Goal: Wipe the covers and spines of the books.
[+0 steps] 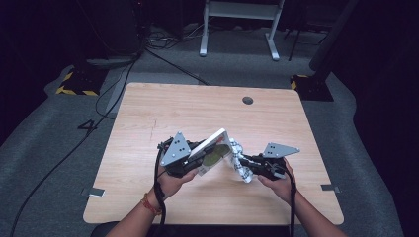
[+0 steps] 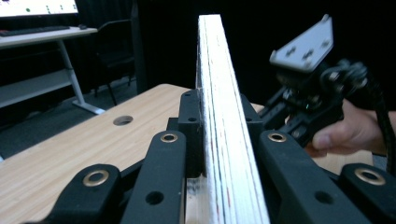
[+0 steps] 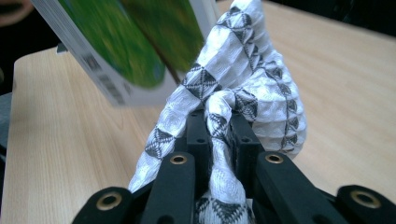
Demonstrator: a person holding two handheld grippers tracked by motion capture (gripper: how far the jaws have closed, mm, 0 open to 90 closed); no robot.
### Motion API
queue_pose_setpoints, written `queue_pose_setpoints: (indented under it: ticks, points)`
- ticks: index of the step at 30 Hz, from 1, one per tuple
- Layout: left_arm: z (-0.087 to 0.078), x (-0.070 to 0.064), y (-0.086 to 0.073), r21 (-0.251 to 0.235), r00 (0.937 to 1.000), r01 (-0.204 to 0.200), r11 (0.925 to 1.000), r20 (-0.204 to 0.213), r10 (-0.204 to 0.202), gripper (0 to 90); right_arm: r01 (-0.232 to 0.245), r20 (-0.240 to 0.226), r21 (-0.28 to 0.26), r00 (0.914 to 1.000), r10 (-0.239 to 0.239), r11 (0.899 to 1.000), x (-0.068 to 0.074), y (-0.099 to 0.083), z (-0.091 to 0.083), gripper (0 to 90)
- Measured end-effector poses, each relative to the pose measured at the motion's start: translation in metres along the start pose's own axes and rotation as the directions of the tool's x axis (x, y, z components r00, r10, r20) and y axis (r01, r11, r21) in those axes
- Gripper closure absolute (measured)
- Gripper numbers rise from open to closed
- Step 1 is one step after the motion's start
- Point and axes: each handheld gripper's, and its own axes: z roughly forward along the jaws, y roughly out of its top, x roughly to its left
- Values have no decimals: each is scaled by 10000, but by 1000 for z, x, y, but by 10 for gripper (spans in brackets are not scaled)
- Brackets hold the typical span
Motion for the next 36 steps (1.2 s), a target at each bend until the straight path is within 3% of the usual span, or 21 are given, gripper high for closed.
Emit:
queue_pose_setpoints:
  ticks: [3, 9, 12, 17, 21, 23, 26, 27, 31, 36]
  points:
    - [-2, 2, 1, -58, 9999, 69, 10000, -99, -70, 785, -103, -178, 345, 9998, 109, 9994, 2, -6, 8, 821]
    - [-2, 2, 1, -229, 9994, 202, 9995, -259, -208, 785, 384, -889, 467, 9955, -341, 9982, 25, -3, 22, 821]
    - [0, 0, 0, -244, 9992, 238, 9994, -314, -246, 785, 591, -1543, 136, 9864, -563, 9982, 40, 0, 30, 819]
    - [5, -2, -2, -148, 9987, 297, 9994, -412, -303, 785, 1043, -2574, -290, 9602, -1083, 9941, 70, 5, 46, 819]
    - [11, -4, -3, -46, 9978, 404, 9992, -523, -406, 785, 1409, -2822, -413, 9481, -1468, 9892, 89, 10, 55, 819]
    - [13, -6, -3, 26, 9975, 412, 9991, -582, -409, 785, 1656, -2622, -604, 9489, -1758, 9843, 96, 16, 57, 820]
    - [13, -5, -3, 55, 9955, 553, 9985, -769, -547, 784, 1717, -1971, -876, 9626, -1861, 9812, 102, 27, 57, 821]
    - [13, -5, -3, 63, 9950, 577, 9983, -823, -570, 783, 1806, -1503, -903, 9697, -1927, 9794, 104, 30, 58, 820]
    - [14, -5, -4, 179, 9917, 767, 9969, -1047, -744, 780, 2009, -883, -802, 9742, -2077, 9763, 111, 31, 64, 820]
    - [12, -4, -3, 129, 9901, 880, 9960, -1110, -861, 781, 2116, -480, -436, 9757, -2136, 9764, 114, 26, 74, 821]
